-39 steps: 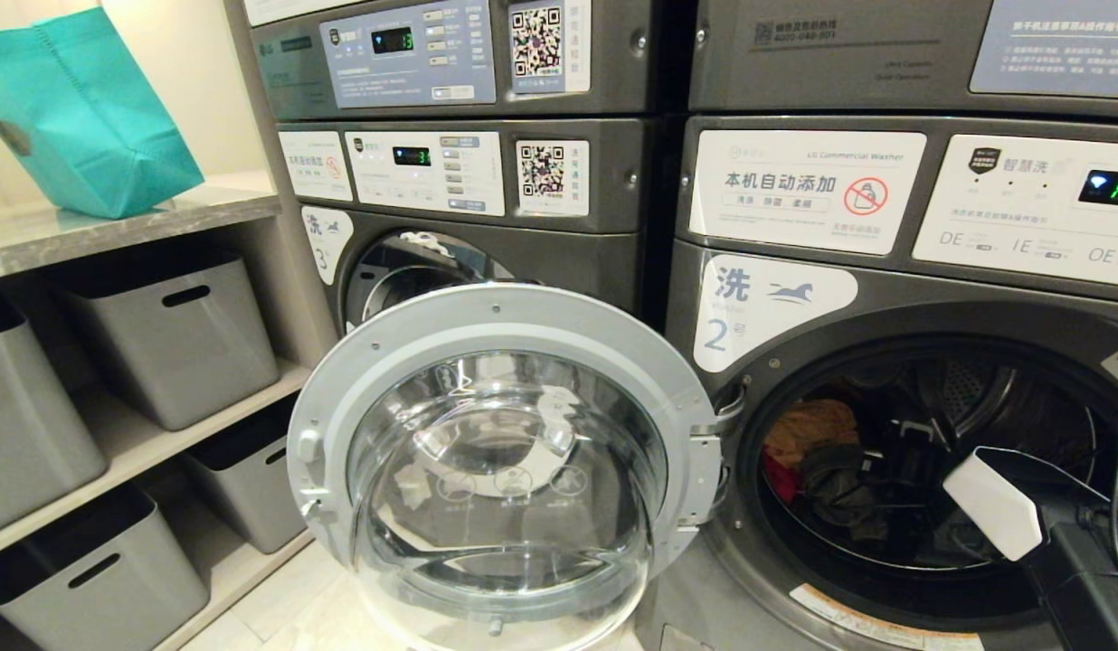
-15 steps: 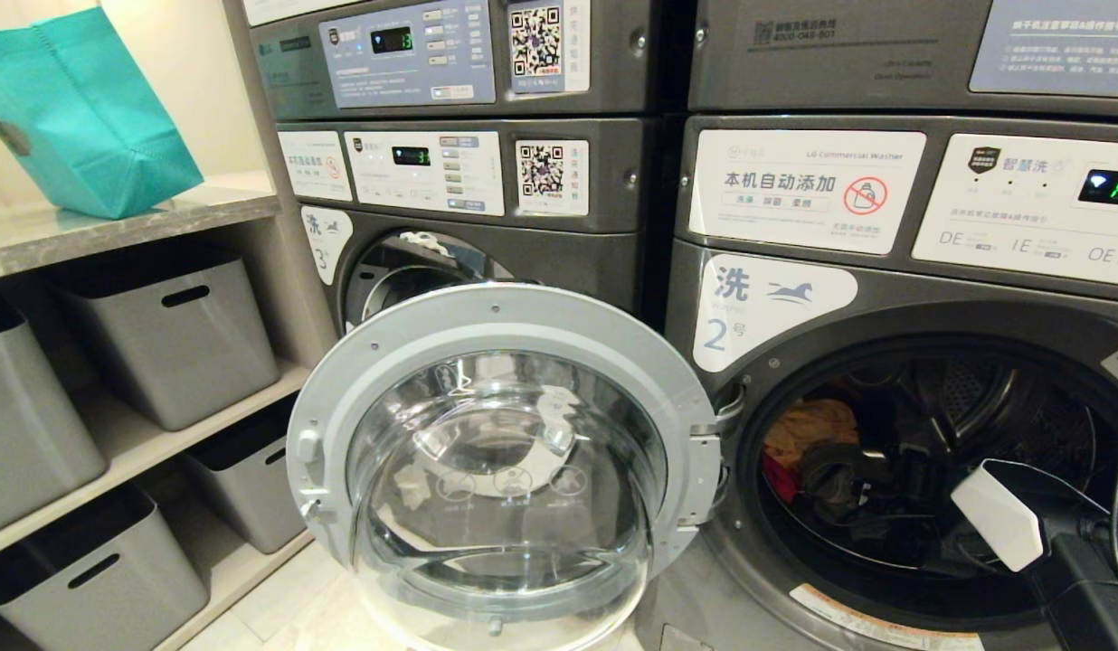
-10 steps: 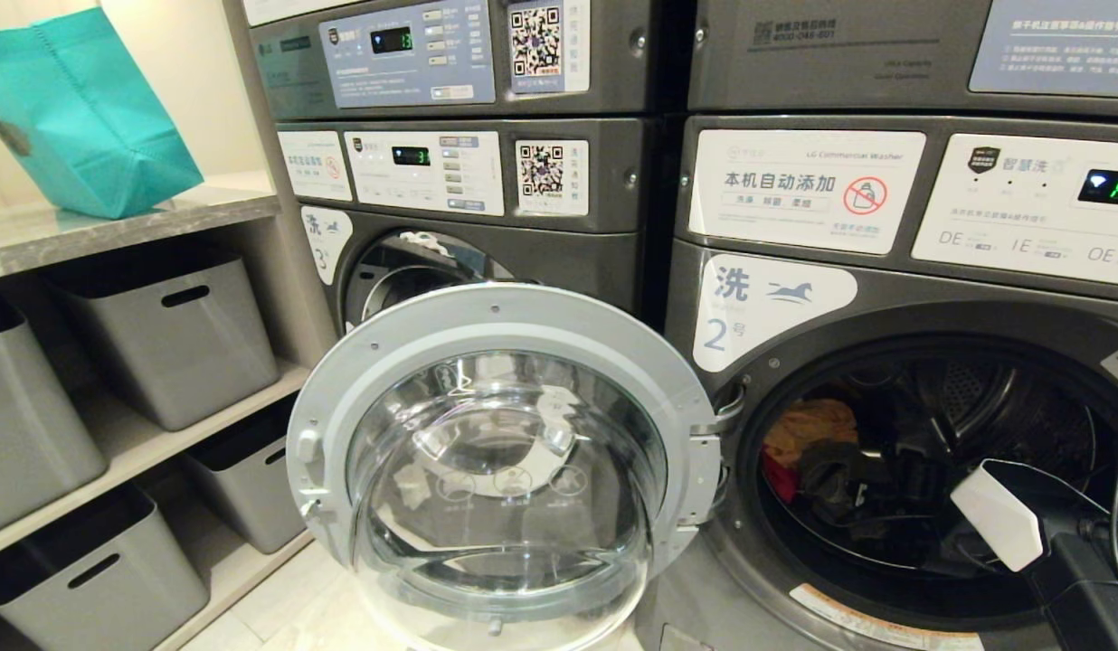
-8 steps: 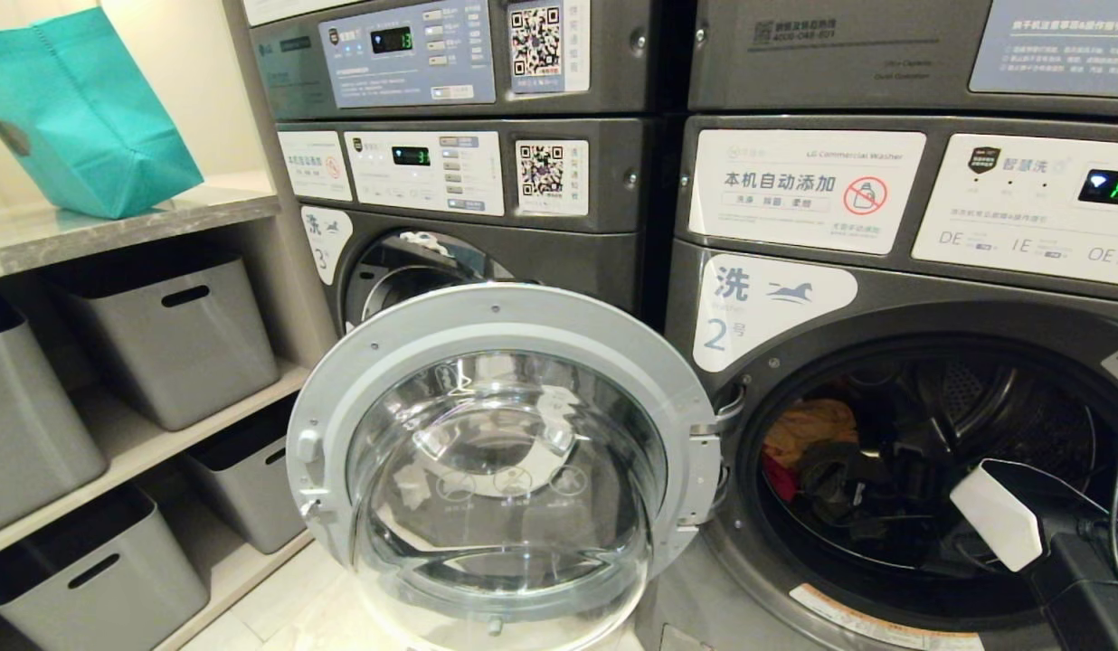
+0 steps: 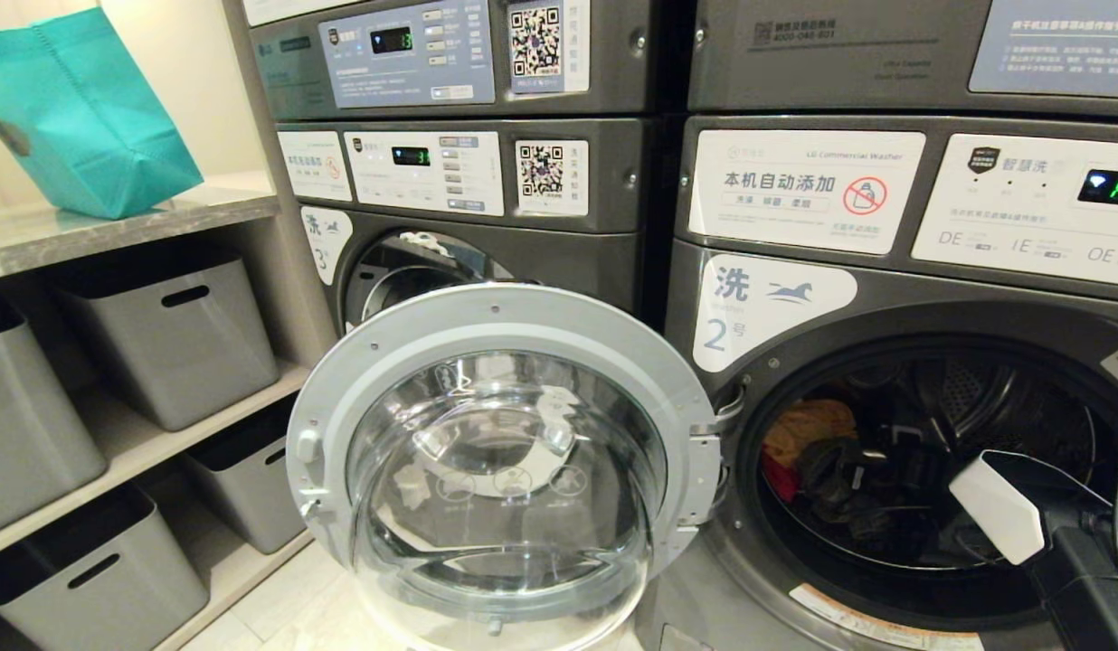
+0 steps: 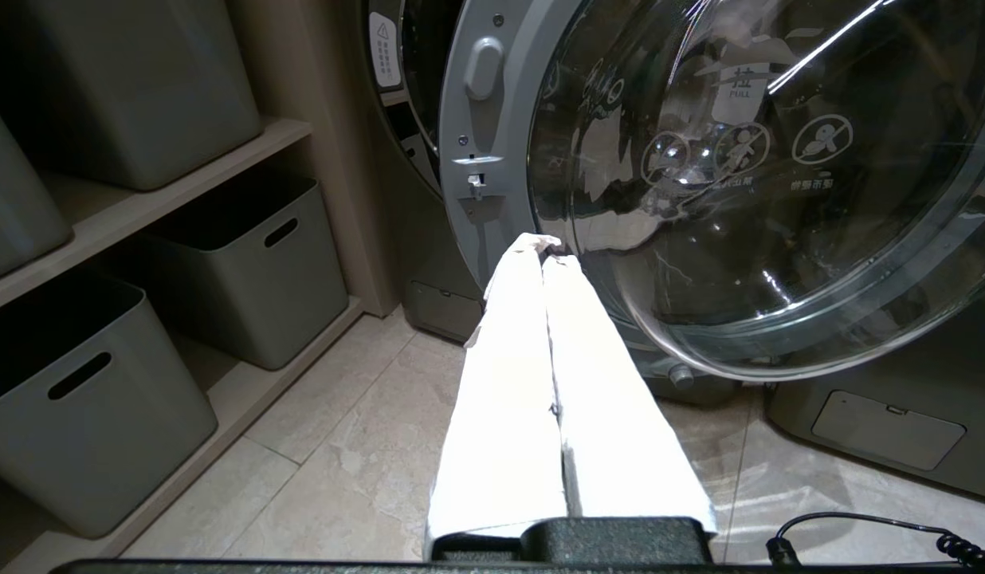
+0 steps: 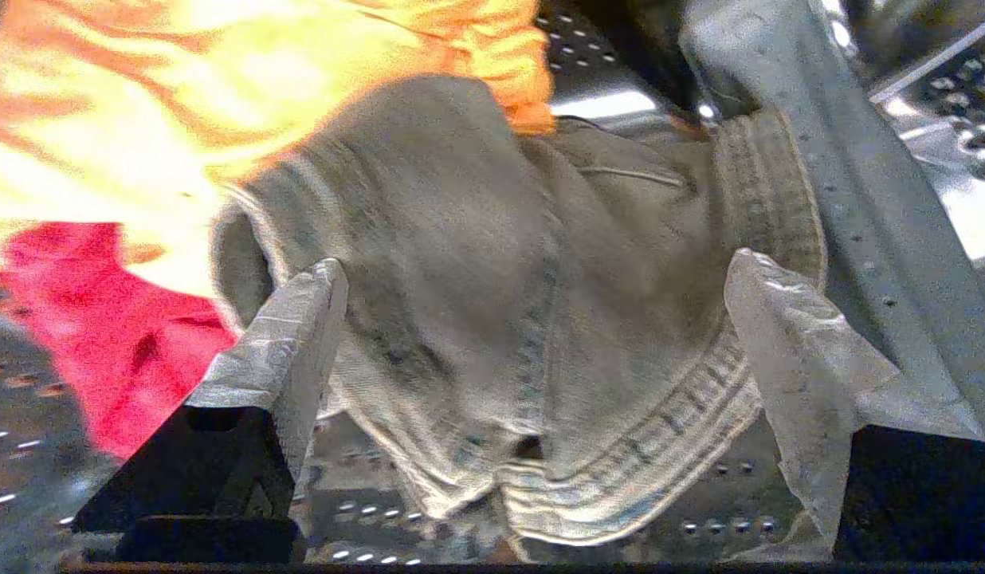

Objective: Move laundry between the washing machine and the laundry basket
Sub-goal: Pick a cloth and place it into the basket

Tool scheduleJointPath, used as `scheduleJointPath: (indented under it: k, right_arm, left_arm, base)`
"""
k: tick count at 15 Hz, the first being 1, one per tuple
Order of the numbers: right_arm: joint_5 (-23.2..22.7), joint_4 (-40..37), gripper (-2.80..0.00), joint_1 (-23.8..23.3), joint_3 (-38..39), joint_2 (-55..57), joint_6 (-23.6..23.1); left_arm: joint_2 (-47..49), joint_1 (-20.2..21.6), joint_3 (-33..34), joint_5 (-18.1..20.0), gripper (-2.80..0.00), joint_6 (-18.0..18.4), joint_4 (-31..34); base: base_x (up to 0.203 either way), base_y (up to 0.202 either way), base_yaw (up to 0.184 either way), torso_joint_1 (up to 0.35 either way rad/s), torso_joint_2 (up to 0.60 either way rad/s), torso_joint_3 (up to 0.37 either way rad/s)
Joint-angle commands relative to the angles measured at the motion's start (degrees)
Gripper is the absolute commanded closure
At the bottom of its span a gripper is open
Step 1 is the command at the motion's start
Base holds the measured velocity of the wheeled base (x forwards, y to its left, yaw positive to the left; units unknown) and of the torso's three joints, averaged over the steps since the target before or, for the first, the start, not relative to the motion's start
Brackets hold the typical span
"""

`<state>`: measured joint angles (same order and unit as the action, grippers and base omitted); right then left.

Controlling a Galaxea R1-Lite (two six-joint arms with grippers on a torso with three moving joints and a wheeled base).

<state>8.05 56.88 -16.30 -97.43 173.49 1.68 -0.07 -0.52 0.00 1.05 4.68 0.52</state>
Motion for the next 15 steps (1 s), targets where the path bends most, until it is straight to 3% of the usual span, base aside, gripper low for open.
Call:
scheduleJointPath:
  k: [1, 8, 15]
  right_arm:
    - [-0.05, 0.16, -2.80, 1.40, 1.60, -2.19, 0.07]
    - [0.37, -0.99, -2.80, 3.12, 1.38, -0.62, -1.77]
    - [4.33, -1.75, -2.80, 2.21, -2.40, 1.56, -3.25]
  left_arm:
    - [0.07, 0.00, 0.00, 0.01, 0.00, -0.02, 0.01]
    - [0.07, 0.00, 0.00, 0.01, 0.00, 0.15, 0.01]
    - [0.07, 0.00, 0.00, 0.01, 0.00, 0.15, 0.01]
  base:
    - [0.000, 0.000, 0.000, 0.000, 0.00, 0.000]
    - [0.000, 0.000, 0.000, 0.000, 0.00, 0.000]
    - [0.000, 0.000, 0.000, 0.000, 0.00, 0.000]
